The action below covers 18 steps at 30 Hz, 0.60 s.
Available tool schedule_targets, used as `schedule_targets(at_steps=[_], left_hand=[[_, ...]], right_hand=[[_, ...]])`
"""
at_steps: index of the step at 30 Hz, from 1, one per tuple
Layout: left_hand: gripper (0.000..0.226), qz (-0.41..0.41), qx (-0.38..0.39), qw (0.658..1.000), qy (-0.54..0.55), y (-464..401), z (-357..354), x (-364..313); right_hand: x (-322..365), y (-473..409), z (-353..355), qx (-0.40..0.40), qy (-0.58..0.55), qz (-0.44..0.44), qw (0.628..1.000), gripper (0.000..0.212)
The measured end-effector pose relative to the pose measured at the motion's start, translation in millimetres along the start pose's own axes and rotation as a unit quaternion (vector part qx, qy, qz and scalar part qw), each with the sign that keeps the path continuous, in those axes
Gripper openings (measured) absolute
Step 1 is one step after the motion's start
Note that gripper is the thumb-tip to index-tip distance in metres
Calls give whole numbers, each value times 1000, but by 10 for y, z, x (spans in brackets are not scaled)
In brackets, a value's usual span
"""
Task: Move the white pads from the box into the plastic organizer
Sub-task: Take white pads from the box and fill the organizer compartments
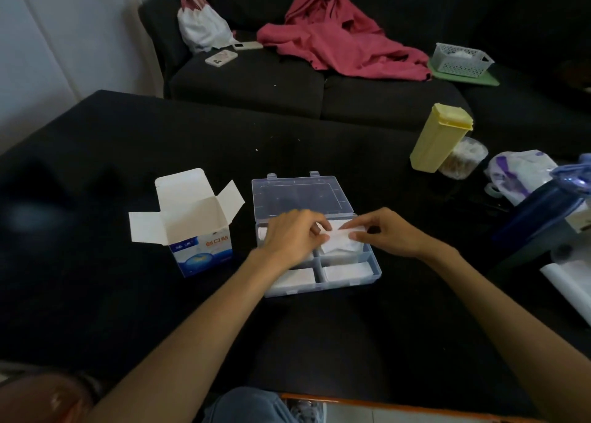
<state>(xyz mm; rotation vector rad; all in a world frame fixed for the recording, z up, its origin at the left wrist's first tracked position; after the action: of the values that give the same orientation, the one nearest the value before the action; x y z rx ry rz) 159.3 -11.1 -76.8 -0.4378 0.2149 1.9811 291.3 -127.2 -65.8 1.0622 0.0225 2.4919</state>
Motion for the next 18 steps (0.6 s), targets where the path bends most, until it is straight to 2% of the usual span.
schedule_targets(at_steps=[7, 12, 18], left_hand=[[31, -32, -27, 996, -82, 18, -36, -30], [29, -35, -32, 996, -73, 19, -15, -7], [26, -39, -17, 997, -70, 19, -57, -19]], right_hand=[[-88, 10, -144, -36, 76, 14, 996, 30], [-62, -28, -135, -53, 53, 39, 996, 27], [-136, -37, -127, -14, 56, 15, 998, 27]])
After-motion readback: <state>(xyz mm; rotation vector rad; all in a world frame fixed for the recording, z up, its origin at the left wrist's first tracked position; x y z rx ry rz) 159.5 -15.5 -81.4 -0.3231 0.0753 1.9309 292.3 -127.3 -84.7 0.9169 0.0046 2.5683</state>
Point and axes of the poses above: each hand's wrist, its own y-axis away from the middle knuckle, its own z-axis out of the back of the hand, x = y × z, the point moved 3 cm from there along -y, towards the middle knuckle, and after that the axes turned 10 degrees about -y, right-handed, at the moved point
